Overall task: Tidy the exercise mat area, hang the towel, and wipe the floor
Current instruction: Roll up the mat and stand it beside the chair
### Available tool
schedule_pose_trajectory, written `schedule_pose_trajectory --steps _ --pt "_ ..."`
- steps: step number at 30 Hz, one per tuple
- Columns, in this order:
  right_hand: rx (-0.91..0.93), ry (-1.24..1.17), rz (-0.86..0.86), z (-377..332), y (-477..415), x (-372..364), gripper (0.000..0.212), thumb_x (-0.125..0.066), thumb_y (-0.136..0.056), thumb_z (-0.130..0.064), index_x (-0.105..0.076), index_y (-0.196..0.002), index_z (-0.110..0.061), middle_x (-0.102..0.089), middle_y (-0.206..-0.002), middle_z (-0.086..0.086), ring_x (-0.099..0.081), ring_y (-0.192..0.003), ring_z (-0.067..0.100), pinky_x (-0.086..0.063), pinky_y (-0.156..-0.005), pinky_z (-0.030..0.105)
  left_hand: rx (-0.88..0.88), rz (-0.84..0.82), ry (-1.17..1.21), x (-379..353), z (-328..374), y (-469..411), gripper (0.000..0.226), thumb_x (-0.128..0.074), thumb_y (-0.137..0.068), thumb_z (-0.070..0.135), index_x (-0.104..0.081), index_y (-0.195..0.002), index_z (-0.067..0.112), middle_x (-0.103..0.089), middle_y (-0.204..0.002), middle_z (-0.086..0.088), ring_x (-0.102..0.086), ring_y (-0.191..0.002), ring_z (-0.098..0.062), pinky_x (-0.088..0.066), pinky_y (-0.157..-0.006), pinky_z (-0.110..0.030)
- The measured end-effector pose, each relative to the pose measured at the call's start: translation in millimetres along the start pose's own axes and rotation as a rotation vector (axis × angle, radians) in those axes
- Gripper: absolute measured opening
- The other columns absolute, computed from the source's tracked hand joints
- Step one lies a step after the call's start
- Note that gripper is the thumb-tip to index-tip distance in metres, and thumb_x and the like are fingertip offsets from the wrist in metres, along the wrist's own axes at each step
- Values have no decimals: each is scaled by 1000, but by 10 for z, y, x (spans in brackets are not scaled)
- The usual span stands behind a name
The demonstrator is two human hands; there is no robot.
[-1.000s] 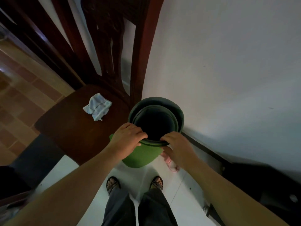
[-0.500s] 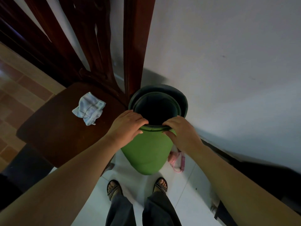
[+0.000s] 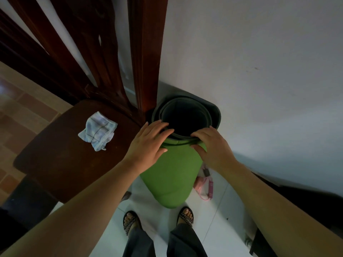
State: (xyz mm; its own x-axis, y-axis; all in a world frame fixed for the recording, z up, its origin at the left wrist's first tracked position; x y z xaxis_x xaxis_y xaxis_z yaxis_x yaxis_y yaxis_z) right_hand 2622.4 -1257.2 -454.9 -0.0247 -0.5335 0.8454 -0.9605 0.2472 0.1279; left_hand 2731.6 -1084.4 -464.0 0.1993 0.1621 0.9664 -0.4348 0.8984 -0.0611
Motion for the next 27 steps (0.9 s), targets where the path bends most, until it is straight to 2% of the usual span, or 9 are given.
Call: schedule_pose_trajectory --steps 5,9,13,16,20,22,24,27 --pt "-10 -30 11 -23 56 -21 32 -68 -82 -23 -64 -111 -11 -63 -109 3 -52 -107 21 -30 -96 23 177 46 116 34 -66 282 75 -73 -76 34 -35 -137 14 -38 -142 -12 -38 -131 -28 -36 -106 -42" --pt "-45 -31 1 -10 110 -13 31 -67 -83 -23 -64 -112 -12 -62 -109 2 -51 -108 20 -30 -96 23 326 20 210 -10 -120 569 72 -72 -76 35 -41 -134 9 -47 -136 -13 -46 -125 -28 -39 -100 -33" --pt "-59 -10 -19 -10 135 -3 34 -65 -85 -24 -62 -116 -12 -61 -112 1 -49 -111 19 -28 -96 22 325 -103 270 -93 -104 722 53 -69 -80 32 -53 -126 12 -62 -120 -8 -60 -108 -23 -50 -88 -32" --pt "-48 27 -38 -32 137 -20 31 -64 -86 -24 -63 -114 -10 -61 -111 3 -49 -110 21 -29 -96 24 341 -117 317 -102 -89 740 39 -69 -82 25 -61 -117 11 -67 -109 -5 -65 -93 -19 -53 -75 -29" --pt "-23 64 -50 -86 155 -30 28 -62 -87 -22 -63 -110 -8 -62 -108 5 -52 -107 24 -37 -100 34 315 -99 305 -65 -101 744 24 -70 -81 20 -67 -103 11 -68 -92 -2 -65 -78 -18 -51 -62 -27" --pt "17 69 -25 -120 139 25 27 -62 -85 -22 -64 -107 -6 -64 -104 7 -56 -102 27 -43 -96 39 300 -47 269 21 -144 726 19 -70 -81 19 -67 -99 12 -67 -88 -1 -63 -74 -17 -48 -59 -24" --pt "34 78 -1 -158 118 101 27 -65 -83 -20 -65 -105 -5 -65 -103 8 -59 -98 28 -41 -92 33 294 26 226 145 -209 678 18 -67 -83 21 -67 -99 13 -66 -87 0 -62 -74 -16 -48 -59 -25" --pt "36 85 1 -219 106 173 29 -66 -83 -21 -65 -107 -5 -65 -104 9 -60 -98 28 -37 -86 27 273 80 190 277 -306 571 17 -62 -86 24 -66 -100 14 -67 -89 -1 -62 -78 -18 -53 -63 -33"
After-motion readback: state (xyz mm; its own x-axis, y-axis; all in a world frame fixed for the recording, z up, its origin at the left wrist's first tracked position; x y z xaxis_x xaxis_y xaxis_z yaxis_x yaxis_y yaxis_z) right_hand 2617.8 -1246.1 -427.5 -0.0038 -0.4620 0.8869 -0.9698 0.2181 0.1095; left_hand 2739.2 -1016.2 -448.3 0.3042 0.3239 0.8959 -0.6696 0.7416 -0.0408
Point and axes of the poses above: each hand's wrist, its own y-axis away from the middle knuckle, its own x-axis out of the back of the hand, z = x × y, the point moved 3 cm from there along -y, towards the middle knuckle
